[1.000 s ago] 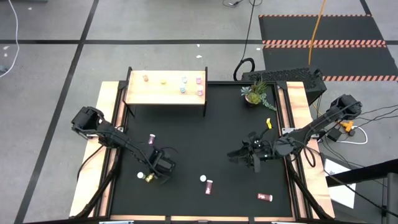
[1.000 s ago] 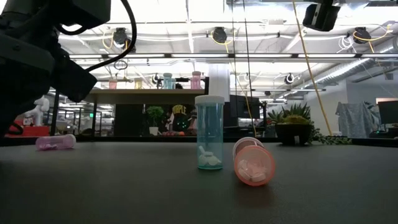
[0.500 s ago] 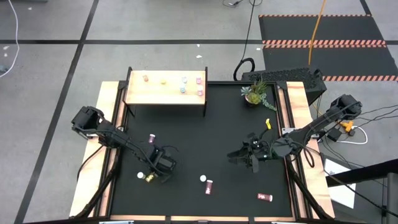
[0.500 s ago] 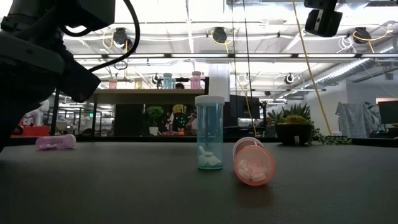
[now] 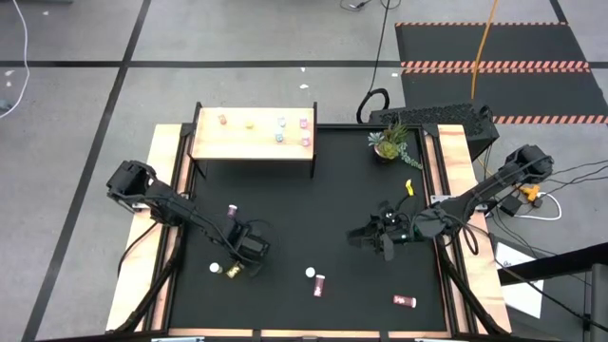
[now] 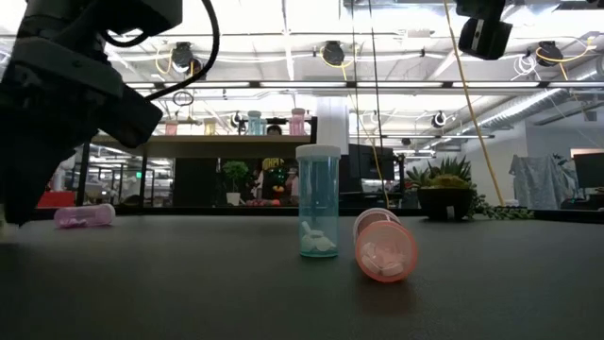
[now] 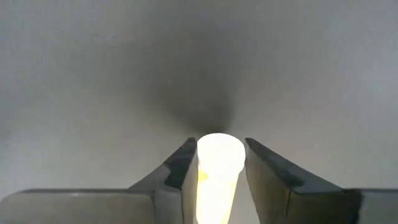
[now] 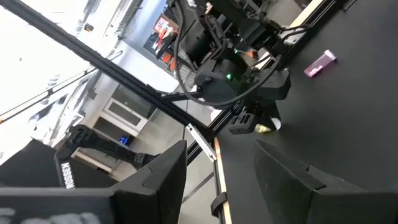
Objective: Pick and place medicine bottles onto shelf by color
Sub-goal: Put the right yellow pill bottle on the shelf aligned with the other yellow pill bottle
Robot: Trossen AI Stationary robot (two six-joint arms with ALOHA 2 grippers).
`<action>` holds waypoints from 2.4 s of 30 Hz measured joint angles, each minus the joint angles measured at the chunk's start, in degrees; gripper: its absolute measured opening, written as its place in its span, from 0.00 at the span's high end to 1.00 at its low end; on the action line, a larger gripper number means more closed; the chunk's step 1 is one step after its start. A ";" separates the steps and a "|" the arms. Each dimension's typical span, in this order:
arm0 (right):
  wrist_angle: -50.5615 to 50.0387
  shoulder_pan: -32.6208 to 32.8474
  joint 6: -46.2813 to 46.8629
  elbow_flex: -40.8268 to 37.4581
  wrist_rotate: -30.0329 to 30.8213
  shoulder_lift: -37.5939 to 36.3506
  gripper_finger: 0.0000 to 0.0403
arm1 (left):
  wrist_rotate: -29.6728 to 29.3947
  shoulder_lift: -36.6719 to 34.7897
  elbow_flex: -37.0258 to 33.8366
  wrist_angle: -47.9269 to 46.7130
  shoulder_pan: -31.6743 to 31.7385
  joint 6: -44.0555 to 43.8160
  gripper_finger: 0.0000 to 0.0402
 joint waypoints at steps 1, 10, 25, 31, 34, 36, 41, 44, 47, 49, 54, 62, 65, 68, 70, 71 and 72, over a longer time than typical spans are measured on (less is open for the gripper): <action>-0.02 -0.27 -0.01 0.00 0.00 0.00 0.56 | -0.03 0.00 0.00 0.22 0.15 0.01 0.73; -0.04 -0.79 -0.13 0.00 -0.04 0.00 0.56 | 1.59 -0.63 0.00 0.89 1.88 1.53 0.68; 0.03 -3.17 0.32 0.00 -0.17 -0.05 0.56 | -11.50 -17.99 7.13 2.16 8.46 8.45 0.70; 0.24 -5.11 0.34 0.02 -0.14 -1.38 0.56 | -29.60 -27.92 9.17 1.85 13.18 20.39 0.71; -0.02 -5.70 -0.43 0.00 -0.12 -2.52 0.56 | -42.98 -32.48 9.13 1.47 15.57 27.94 0.69; 0.36 -6.02 -1.44 0.02 0.17 -3.26 0.56 | -50.56 -34.82 8.36 2.31 17.04 34.96 0.69; 0.21 -7.09 -2.95 0.02 1.25 -4.92 0.56 | -53.96 -38.51 2.26 12.23 24.06 47.75 0.69; 0.37 -7.94 -3.39 0.02 2.01 -5.78 0.56 | -52.09 -40.02 -3.81 21.25 29.22 53.81 0.69; 0.18 -8.38 -3.47 0.02 3.29 -6.50 0.56 | -49.22 -41.45 -9.94 32.72 34.78 59.55 0.69; 0.14 -8.80 -3.49 0.02 3.35 -7.05 0.56 | -46.01 -42.44 -13.59 40.51 38.51 62.50 0.69; 0.21 -9.06 -3.41 0.02 4.98 -7.78 0.56 | -36.99 -43.23 -20.32 51.32 46.15 67.87 0.68; 0.20 -9.06 -3.18 0.02 6.41 -7.91 0.56 | -29.68 -43.25 -25.45 55.42 53.36 69.26 0.68; 0.15 -9.38 -3.12 0.02 6.43 -7.89 0.56 | -27.18 -43.25 -25.55 57.93 55.39 70.54 0.68; 0.14 -10.05 -3.01 0.02 6.44 -7.89 0.56 | -24.93 -43.21 -25.55 57.84 57.08 70.55 0.68; 0.17 -10.57 -3.01 0.02 6.43 -7.89 0.56 | -24.19 -43.19 -25.55 56.85 57.87 70.58 0.68; 0.17 -10.84 -2.99 0.02 6.38 -7.89 0.56 | -24.05 -43.19 -25.55 56.36 58.11 70.63 0.68; 0.17 -10.97 -2.99 0.02 6.33 -7.89 0.56 | -23.86 -43.13 -25.56 56.13 58.37 70.81 0.68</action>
